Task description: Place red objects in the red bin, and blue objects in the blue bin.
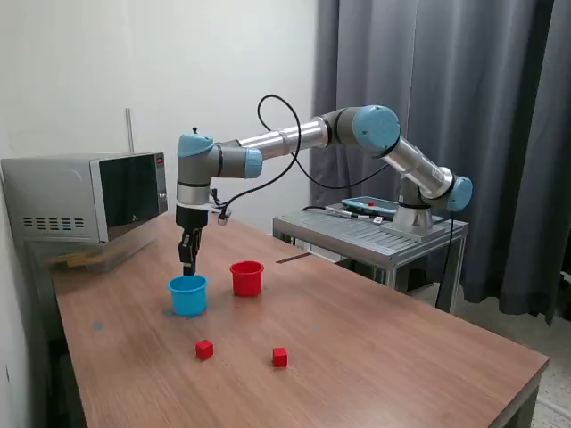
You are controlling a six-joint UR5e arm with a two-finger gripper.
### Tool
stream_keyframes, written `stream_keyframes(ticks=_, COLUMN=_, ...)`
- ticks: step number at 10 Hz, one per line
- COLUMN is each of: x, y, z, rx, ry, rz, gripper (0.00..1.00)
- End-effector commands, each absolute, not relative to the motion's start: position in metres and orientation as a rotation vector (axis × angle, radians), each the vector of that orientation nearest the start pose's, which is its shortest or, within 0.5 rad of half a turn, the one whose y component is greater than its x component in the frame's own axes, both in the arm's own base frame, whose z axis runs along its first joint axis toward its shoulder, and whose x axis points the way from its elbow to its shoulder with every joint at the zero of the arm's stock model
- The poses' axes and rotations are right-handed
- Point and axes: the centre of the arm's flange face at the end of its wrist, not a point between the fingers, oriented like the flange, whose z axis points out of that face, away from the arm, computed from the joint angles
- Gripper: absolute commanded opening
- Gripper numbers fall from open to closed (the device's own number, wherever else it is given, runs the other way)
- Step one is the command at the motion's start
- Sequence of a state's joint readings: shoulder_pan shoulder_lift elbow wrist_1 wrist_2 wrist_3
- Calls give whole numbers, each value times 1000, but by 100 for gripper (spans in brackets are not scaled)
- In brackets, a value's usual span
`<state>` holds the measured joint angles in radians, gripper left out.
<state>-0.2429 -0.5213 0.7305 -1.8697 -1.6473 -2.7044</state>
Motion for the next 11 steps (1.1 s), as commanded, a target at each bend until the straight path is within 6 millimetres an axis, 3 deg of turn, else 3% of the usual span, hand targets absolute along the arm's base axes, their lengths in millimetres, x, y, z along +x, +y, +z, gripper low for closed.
stream_keyframes(ticks=1, x=-865, y=86, z=195, rx=-1351, ry=2845, rz=173, gripper=0)
stream_keyframes(ticks=2, x=-865, y=86, z=194, rx=-1350, ry=2843, rz=177, gripper=100)
stream_keyframes(ticks=8, x=-865, y=86, z=196, rx=-1349, ry=2842, rz=179, gripper=100)
stream_keyframes(ticks=11, x=-865, y=77, z=203, rx=-1380, ry=2835, rz=181, gripper=100)
